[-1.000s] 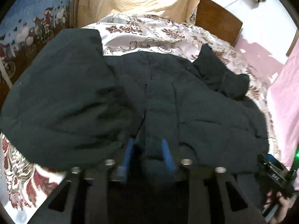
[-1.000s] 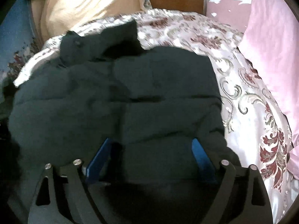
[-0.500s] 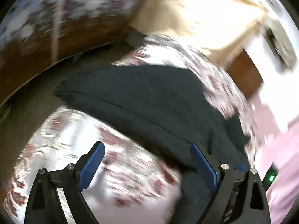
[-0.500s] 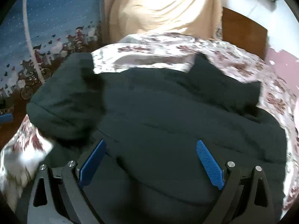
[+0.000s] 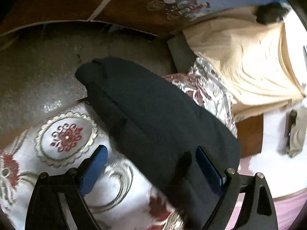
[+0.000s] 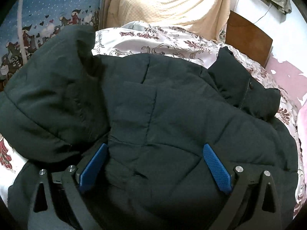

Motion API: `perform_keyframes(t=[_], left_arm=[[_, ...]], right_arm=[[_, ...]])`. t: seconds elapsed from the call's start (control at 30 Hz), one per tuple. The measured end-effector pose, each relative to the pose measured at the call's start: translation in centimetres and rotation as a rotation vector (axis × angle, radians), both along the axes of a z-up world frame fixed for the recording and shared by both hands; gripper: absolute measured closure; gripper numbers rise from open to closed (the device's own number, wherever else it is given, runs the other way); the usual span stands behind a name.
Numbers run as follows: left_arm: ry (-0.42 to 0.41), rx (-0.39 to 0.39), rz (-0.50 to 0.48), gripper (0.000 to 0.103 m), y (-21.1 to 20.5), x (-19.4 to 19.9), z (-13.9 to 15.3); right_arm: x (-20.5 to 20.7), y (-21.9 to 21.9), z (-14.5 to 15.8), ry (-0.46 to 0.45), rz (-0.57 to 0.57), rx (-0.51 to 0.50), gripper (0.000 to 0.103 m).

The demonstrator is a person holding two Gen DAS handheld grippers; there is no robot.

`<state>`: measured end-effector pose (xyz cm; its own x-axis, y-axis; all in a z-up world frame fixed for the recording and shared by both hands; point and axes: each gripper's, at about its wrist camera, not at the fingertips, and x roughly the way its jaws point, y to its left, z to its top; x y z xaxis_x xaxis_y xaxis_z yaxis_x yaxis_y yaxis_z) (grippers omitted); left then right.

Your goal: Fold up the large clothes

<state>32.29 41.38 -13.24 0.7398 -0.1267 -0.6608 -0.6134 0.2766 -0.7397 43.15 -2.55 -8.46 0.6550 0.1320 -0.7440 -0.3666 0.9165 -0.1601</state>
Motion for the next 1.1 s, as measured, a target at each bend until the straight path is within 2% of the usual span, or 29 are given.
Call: perform_keyframes(t=[0.03, 0.07, 0.1, 0.17, 0.27, 0.33, 0.47, 0.63, 0.8, 0.9, 1.03, 1.1], left_arm=[[-0.007, 0.001, 0.009, 0.015, 0.0, 0.2, -0.1], [-0.03, 0.003, 0.023, 0.029, -0.1, 0.4, 0.0], [-0.034, 0.013, 0.022, 0.036, -0.1, 0.7, 0.1], [-0.01, 0.06, 0.009, 0.065, -0.2, 1.4, 0.5], [0.001, 0.156, -0.014, 0.084, -0.8, 1.7, 1.5], [0.008, 0.21, -0.027, 0.09, -0.9, 2.0, 2.4], [0.029, 0.331, -0.056, 0.094, -2.1, 2.3, 4.7], [0.002, 0.475, -0.079, 0.096, -4.2, 2.2, 8.6], [-0.1, 0.643, -0.113, 0.096, -7.6, 1.9, 14.1], [-0.19, 0.752, -0.158, 0.096, -11.0, 1.8, 18.3], [-0.302, 0.84, -0.223, 0.096, -15.6, 1.9, 23.0], [-0.345, 0.868, -0.263, 0.096, -17.9, 1.9, 24.7]], right_arm=[[0.0, 0.0, -0.1, 0.001, 0.0, 0.001, 0.004], [0.2, 0.0, -0.3, 0.001, 0.0, 0.001, 0.004], [0.1, 0.0, -0.3, 0.001, 0.0, 0.0, 0.004], [0.2, 0.1, -0.5, -0.001, 0.0, -0.005, 0.004], [0.1, 0.1, -0.6, -0.003, 0.001, -0.011, 0.004], [0.1, 0.1, -0.5, -0.002, 0.001, -0.01, 0.004], [0.2, 0.0, -0.3, 0.004, 0.005, 0.007, 0.004], [0.3, -0.7, 0.4, 0.019, 0.02, 0.056, 0.004], [-0.4, -2.4, 2.3, 0.013, 0.036, 0.127, 0.004], [-1.0, -4.1, 4.1, -0.001, 0.043, 0.184, 0.004], [-1.5, -7.4, 6.7, -0.009, 0.07, 0.275, 0.004], [-1.6, -8.6, 7.4, -0.017, 0.056, 0.271, 0.004]])
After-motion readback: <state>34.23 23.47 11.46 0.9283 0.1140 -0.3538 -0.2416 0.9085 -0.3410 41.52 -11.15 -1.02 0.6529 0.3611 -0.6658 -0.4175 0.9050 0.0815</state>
